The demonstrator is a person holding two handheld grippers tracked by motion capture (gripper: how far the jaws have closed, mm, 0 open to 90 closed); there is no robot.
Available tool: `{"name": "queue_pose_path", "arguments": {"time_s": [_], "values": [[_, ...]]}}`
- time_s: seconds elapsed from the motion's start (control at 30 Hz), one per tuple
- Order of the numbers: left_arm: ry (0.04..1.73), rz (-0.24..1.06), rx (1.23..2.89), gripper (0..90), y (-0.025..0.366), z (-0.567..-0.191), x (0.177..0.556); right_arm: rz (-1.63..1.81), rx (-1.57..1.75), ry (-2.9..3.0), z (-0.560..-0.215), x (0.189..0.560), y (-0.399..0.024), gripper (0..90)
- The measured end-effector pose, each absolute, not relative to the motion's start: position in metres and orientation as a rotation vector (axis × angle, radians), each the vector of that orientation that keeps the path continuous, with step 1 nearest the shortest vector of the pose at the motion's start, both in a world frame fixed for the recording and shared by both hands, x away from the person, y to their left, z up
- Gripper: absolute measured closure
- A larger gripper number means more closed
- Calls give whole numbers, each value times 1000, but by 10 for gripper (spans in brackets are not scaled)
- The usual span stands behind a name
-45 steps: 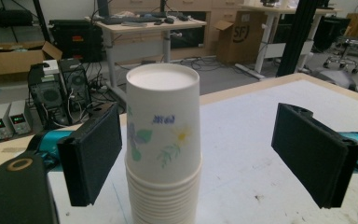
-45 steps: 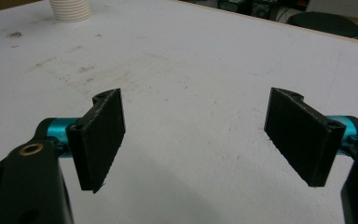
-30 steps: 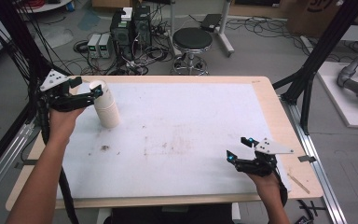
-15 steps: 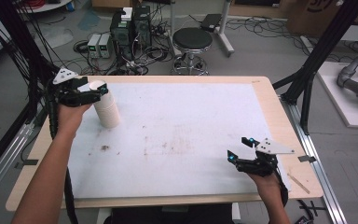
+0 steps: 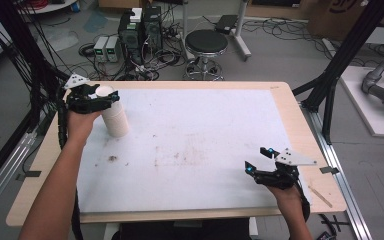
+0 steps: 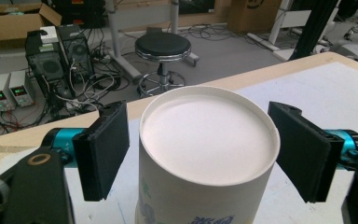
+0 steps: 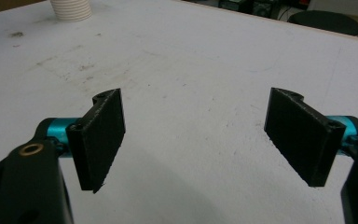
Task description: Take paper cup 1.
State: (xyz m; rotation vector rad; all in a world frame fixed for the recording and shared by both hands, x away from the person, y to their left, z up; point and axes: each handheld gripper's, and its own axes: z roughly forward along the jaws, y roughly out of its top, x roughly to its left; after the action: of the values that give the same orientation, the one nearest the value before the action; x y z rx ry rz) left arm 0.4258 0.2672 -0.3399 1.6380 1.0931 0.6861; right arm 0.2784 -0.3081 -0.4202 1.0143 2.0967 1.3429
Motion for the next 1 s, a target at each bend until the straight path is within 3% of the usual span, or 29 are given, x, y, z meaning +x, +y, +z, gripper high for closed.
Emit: {"name": "queue_pose_path", "arguments": {"time_s": [0.23, 0.57, 1.0], "values": [[1075, 671, 1640, 338, 267, -340, 426, 1342, 1014, 2095, -420, 278, -309, 207], [1060, 682, 1616, 346, 270, -335, 423, 1344, 1011, 2098, -421, 279, -307, 207], [973, 754, 1530, 359, 275, -289, 409, 1344, 1009, 2104, -420, 279, -306, 208]]}}
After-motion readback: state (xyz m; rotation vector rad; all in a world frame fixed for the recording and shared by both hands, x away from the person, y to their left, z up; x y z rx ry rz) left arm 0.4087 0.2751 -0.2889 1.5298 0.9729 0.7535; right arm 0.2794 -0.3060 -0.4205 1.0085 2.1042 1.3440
